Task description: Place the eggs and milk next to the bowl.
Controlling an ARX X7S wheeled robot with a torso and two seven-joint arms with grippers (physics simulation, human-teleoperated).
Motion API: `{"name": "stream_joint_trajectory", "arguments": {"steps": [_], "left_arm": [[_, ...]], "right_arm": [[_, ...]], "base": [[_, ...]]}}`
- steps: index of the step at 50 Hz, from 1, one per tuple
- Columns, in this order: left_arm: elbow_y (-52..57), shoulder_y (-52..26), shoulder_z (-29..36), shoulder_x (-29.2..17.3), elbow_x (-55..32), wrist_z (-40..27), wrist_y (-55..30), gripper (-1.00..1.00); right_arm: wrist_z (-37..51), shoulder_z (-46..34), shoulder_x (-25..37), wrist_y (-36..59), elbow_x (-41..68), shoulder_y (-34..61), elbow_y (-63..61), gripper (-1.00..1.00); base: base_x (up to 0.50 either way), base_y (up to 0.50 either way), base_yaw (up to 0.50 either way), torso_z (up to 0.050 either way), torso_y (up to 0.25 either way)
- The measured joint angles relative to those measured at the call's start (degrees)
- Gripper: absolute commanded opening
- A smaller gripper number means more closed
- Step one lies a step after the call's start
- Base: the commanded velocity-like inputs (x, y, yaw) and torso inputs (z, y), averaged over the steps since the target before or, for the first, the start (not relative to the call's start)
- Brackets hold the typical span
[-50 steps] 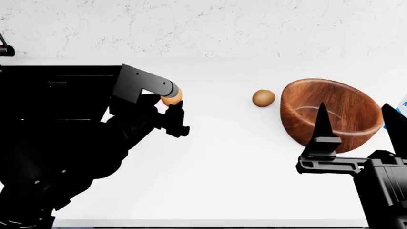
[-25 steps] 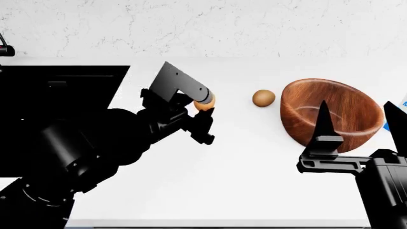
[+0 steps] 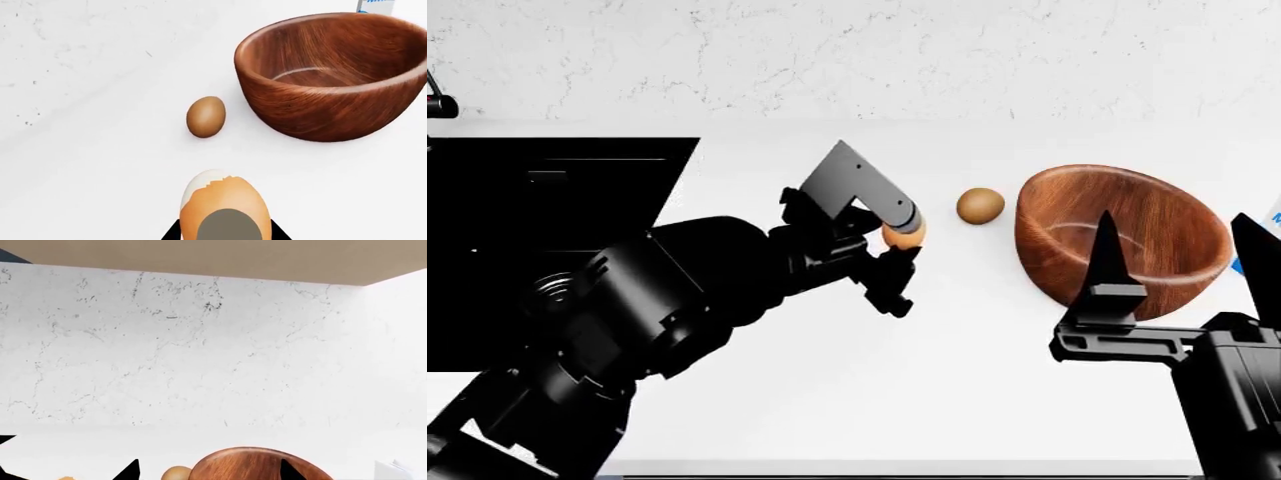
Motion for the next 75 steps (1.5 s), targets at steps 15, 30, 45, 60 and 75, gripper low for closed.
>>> {"name": "stream_joint_trajectory", "arguments": {"steps": [15,30,45,60,75], "left_arm": [[-10.0,-2.6,3.7,4.8,3.3,6.7,5.1,-1.0],[-20.3,-4.4,6.0,10.1,5.8,12.4,11.0,-1.0],[-35.2,-8.3,14.6,15.1,-0.5,15.2,21.3,-1.0],[-42.1,-13.2,34.4,16.5,-18.7,13.6,32.1,-1.0],[-43.9,-14.3,40.0,16.8,-24.6,12.7,34.9,1.0]], "right_arm": [[0.2,-0.4,-0.1,0.4,0.4,0.9,0.2,1.0],[-0.1,-0.6,-0.2,0.1,-0.2,0.6,0.7,1.0],[-0.2,-0.8,-0.2,-0.4,-0.8,0.0,1.0,1.0],[-0.2,-0.8,0.1,-1.1,-1.3,-0.8,1.2,1.0],[-0.2,-1.1,0.0,-1.7,-2.0,-1.5,1.4,1.0]], "base": [[0.0,0.0,0.0,0.0,0.0],[0.0,0.0,0.0,0.0,0.0],[0.0,0.0,0.0,0.0,0.0],[0.0,0.0,0.0,0.0,0.001],[0.0,0.0,0.0,0.0,0.0]]}}
